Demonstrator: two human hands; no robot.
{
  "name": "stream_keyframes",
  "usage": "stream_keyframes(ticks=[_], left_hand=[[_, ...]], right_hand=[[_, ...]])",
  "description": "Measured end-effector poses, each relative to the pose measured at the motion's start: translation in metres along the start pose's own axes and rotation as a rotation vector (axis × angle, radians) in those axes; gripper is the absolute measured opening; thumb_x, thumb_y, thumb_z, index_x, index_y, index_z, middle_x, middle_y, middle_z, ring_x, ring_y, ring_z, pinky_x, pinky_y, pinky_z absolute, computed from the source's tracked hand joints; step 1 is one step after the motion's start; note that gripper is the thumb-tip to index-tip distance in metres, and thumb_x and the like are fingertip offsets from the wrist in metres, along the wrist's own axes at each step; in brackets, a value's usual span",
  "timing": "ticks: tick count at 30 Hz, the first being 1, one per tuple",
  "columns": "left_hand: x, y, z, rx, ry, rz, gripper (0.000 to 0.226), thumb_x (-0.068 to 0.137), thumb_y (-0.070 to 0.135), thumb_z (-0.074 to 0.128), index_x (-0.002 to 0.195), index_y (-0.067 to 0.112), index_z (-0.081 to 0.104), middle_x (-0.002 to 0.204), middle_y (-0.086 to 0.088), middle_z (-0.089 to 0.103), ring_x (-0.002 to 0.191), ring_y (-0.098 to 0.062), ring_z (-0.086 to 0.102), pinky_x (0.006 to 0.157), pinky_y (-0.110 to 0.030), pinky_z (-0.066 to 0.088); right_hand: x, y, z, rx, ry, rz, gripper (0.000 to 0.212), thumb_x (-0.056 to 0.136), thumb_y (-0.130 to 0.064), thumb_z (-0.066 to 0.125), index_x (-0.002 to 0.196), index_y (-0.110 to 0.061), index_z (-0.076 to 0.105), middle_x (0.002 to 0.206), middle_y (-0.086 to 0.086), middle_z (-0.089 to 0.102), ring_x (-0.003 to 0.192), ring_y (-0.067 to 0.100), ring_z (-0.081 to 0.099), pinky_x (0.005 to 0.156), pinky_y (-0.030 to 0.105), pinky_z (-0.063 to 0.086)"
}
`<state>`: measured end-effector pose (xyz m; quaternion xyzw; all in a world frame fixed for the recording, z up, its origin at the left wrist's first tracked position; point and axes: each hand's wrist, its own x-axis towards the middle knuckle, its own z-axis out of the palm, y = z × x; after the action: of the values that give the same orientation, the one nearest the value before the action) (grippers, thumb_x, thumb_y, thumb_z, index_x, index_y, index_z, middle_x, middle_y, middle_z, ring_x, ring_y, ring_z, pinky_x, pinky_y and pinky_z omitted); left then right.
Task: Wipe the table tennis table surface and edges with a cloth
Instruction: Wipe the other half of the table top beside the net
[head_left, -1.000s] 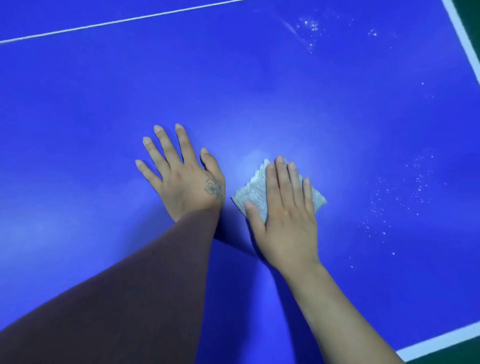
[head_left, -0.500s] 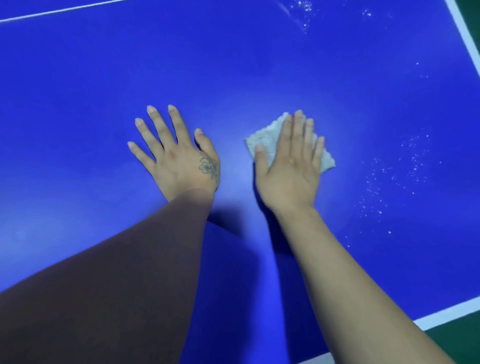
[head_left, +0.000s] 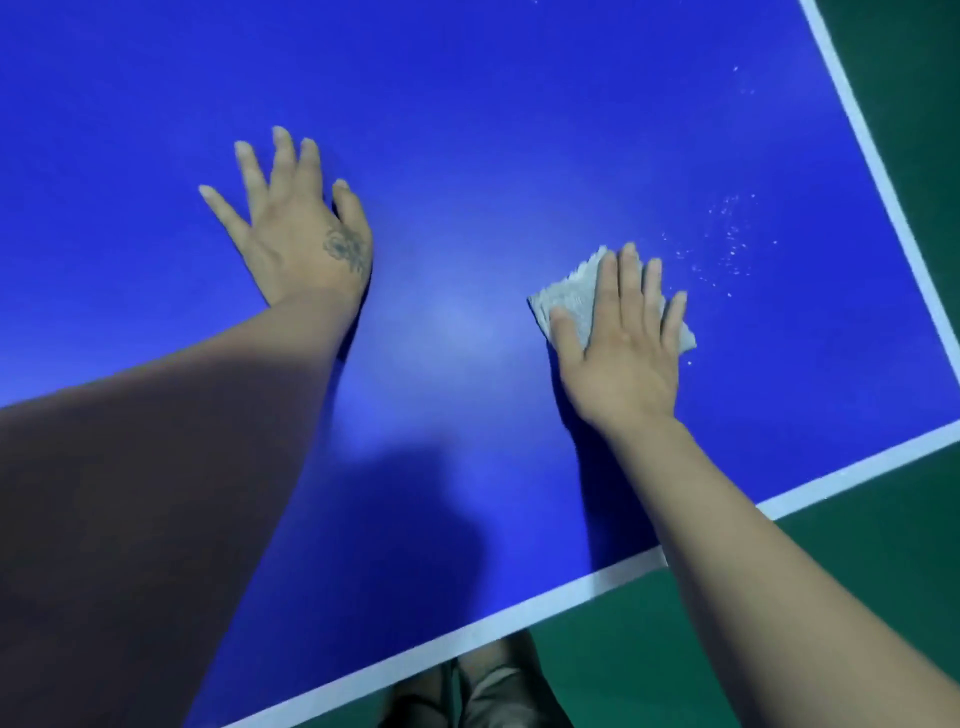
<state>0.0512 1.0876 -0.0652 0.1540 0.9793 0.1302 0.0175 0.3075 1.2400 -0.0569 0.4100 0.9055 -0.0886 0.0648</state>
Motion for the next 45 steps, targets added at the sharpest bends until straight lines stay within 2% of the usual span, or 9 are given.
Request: stream_keyframes(ticks=[4,8,13,16,19,29,36,41,45], left_hand=[[-0.018,0.001,-0.005,-0.177,-0.046,0.191,0.051,0.105,0.027,0.043,0.153,0.015,0.056,0.169,-0.006,0.042,0.163,-0.034,0.023,0.134,-0.055,0.006],[-0.056,0.027,-0.006,-0.339,-0.079,0.346,0.056,0.098,0.026,0.045,0.15,0.014,0.06,0.164,-0.013,0.048,0.16,-0.038,0.031,0.133,-0.051,0.011],[-0.093,0.071,0.005,-0.169,-0.124,0.443,0.06,0.1,0.029,0.044,0.157,0.015,0.052,0.169,-0.01,0.041,0.163,-0.036,0.021,0.134,-0.054,0.007],[-0.107,0.083,0.019,0.11,-0.045,0.404,0.065,0.11,0.045,0.026,0.169,0.021,0.027,0.178,-0.008,0.019,0.166,-0.035,0.007,0.133,-0.06,0.003],[-0.108,0.085,0.032,0.144,-0.041,0.368,0.069,0.11,0.053,0.014,0.173,0.023,0.012,0.18,-0.009,0.005,0.166,-0.034,0.0,0.132,-0.061,0.003],[-0.105,0.088,0.031,0.146,-0.048,0.341,0.065,0.111,0.046,0.013,0.172,0.024,0.014,0.18,-0.008,0.008,0.167,-0.032,0.002,0.133,-0.058,0.007],[-0.104,0.09,0.028,0.13,-0.048,0.34,0.062,0.112,0.042,0.017,0.172,0.025,0.018,0.18,-0.007,0.011,0.167,-0.03,0.003,0.133,-0.057,0.007],[-0.104,0.09,0.029,0.121,-0.048,0.337,0.061,0.113,0.041,0.022,0.172,0.024,0.02,0.18,-0.007,0.012,0.167,-0.029,0.003,0.133,-0.057,0.007],[-0.104,0.091,0.026,0.134,-0.058,0.331,0.062,0.112,0.041,0.022,0.172,0.024,0.019,0.18,-0.007,0.011,0.167,-0.029,0.002,0.133,-0.056,0.007]], right_hand=[[0.008,-0.046,0.011,0.07,0.013,0.039,0.078,0.106,-0.054,0.018,0.17,-0.012,0.001,0.178,0.007,-0.008,0.164,0.028,-0.012,0.131,0.052,-0.005],[-0.062,-0.089,0.028,0.126,0.075,-0.169,0.078,0.106,-0.049,0.037,0.169,-0.01,0.013,0.178,0.01,0.006,0.165,0.028,0.0,0.132,0.053,0.006],[-0.153,-0.056,0.037,0.124,-0.014,-0.245,0.073,0.112,-0.052,0.037,0.17,-0.015,0.012,0.178,0.001,0.001,0.165,0.02,-0.004,0.133,0.049,0.01],[-0.179,-0.015,0.036,0.037,-0.027,-0.213,0.074,0.111,-0.056,0.032,0.17,-0.018,0.009,0.178,-0.001,0.0,0.165,0.021,0.0,0.132,0.051,0.015],[-0.183,0.025,0.032,-0.026,-0.031,-0.146,0.077,0.109,-0.06,0.024,0.17,-0.016,0.008,0.179,0.001,0.001,0.165,0.024,0.001,0.131,0.054,0.016],[-0.065,0.036,0.019,0.044,0.106,0.191,0.078,0.108,-0.057,0.024,0.17,-0.011,0.008,0.178,0.007,0.004,0.165,0.026,-0.001,0.131,0.056,0.006],[-0.047,-0.017,0.018,0.07,0.114,0.013,0.076,0.108,-0.051,0.03,0.17,-0.013,0.009,0.178,0.005,0.002,0.165,0.023,-0.004,0.132,0.054,0.006],[-0.083,0.005,0.018,0.093,0.017,-0.17,0.075,0.111,-0.057,0.03,0.17,-0.017,0.007,0.178,-0.003,-0.002,0.164,0.017,-0.007,0.133,0.051,0.007],[-0.085,0.038,0.012,0.04,0.012,-0.105,0.083,0.107,-0.061,0.032,0.17,-0.016,0.002,0.178,-0.003,-0.006,0.164,0.018,-0.008,0.133,0.051,0.005]])
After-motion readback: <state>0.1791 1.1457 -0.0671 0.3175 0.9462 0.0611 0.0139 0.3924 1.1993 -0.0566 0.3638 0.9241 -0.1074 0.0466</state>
